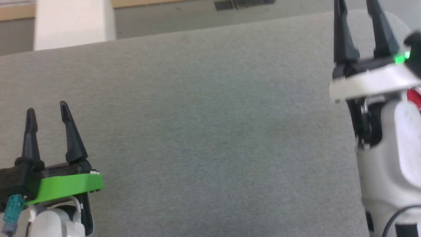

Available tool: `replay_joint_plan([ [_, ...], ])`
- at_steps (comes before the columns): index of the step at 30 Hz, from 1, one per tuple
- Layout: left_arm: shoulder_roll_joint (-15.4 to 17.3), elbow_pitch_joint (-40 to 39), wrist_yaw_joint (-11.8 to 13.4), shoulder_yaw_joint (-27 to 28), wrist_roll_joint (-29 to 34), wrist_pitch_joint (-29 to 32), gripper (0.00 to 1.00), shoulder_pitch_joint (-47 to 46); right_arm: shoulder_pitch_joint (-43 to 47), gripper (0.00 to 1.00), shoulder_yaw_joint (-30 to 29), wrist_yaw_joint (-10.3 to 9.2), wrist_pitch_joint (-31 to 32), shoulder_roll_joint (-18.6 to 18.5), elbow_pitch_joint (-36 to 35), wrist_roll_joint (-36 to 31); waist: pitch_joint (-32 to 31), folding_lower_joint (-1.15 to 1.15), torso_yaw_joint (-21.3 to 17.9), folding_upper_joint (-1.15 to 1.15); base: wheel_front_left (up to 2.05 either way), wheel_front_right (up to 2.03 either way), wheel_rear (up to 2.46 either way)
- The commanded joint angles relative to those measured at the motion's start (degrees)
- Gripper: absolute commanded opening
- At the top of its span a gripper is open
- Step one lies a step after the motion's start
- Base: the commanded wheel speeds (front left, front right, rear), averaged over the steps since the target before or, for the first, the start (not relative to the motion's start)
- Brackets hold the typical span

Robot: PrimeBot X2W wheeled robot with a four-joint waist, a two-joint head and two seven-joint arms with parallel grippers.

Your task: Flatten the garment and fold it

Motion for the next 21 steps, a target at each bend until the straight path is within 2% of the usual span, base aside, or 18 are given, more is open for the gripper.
replay_joint_plan([
  [1, -0.43, 0.34, 0.23, -0.27, -0.06, -0.20, 1.00, 0.19, 2.54, 1.00, -0.97, -0.09, -1.17, 0.26, -0.68, -0.93, -4.99, 0.01, 5.18, 0.00, 0.00, 0.00, 0.00],
  [4, -0.86, 1.58, 0.24, -1.30, 0.18, -0.20, 1.00, 0.31, 7.64, 1.00, -2.30, -0.09, -3.06, 0.69, -1.41, -0.79, -6.34, 0.01, 6.88, 0.00, 0.00, 0.00, 0.00],
  [13, -1.42, 7.11, 0.92, -5.44, -0.17, -0.20, 1.00, 0.81, 20.51, 1.00, 0.46, -0.09, -5.75, 0.74, 0.41, 1.26, -8.90, 0.01, 9.75, 0.00, 0.00, 0.00, 0.00],
  [21, -1.49, 12.53, 1.77, -9.36, 1.05, -0.20, 1.00, 2.34, 26.42, 1.00, 3.69, -0.09, -5.96, 0.75, -1.02, -2.84, -9.69, 0.01, 10.41, 0.00, 0.00, 0.00, 0.00],
])
